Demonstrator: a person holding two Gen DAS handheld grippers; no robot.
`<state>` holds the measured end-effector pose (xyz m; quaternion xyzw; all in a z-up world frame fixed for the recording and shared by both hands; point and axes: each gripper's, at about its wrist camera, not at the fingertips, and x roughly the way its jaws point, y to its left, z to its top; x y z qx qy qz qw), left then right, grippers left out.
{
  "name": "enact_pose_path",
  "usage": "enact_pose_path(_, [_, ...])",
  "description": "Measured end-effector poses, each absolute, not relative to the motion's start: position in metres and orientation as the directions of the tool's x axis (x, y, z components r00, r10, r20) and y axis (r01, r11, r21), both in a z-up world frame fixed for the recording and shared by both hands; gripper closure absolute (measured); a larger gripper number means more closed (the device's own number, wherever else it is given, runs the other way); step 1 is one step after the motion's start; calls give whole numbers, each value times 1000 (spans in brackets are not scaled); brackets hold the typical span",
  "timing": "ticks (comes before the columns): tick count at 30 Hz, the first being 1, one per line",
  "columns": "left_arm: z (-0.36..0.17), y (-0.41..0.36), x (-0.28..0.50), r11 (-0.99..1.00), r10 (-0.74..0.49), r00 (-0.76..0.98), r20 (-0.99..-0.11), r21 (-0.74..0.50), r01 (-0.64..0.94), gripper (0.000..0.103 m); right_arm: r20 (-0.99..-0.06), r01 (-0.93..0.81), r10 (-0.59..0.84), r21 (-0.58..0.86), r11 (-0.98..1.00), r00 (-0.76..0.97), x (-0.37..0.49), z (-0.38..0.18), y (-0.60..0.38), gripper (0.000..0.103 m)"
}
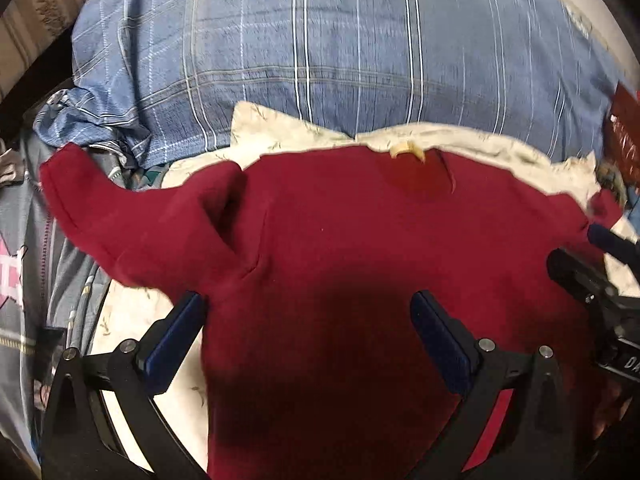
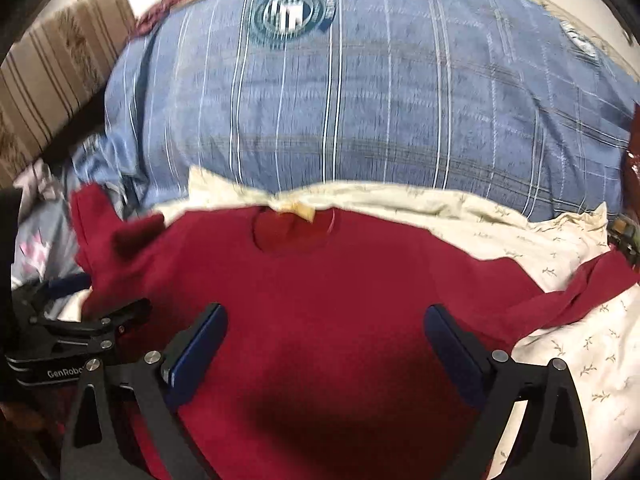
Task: Fold small clothes
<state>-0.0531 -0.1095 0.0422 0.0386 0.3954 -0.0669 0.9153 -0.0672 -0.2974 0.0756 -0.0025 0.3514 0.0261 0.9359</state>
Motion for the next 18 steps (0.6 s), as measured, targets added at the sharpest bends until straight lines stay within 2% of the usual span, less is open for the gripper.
enact_pose_path(5, [39, -103, -48, 991, -94, 666, -740, -8, 130, 1, -664, -58, 71, 42, 997, 745, -64, 73, -300, 5])
enact_pose_path(11, [43, -103, -45, 993, -98, 658, -746, -31, 113, 1, -663, -61, 53, 11, 998, 747, -67, 71, -295, 5])
enact_pose_path(18, [56, -100, -50, 992, -117, 676, -728, -59, 108, 1, -663, -42, 66, 52, 998, 746, -70, 71, -299, 9])
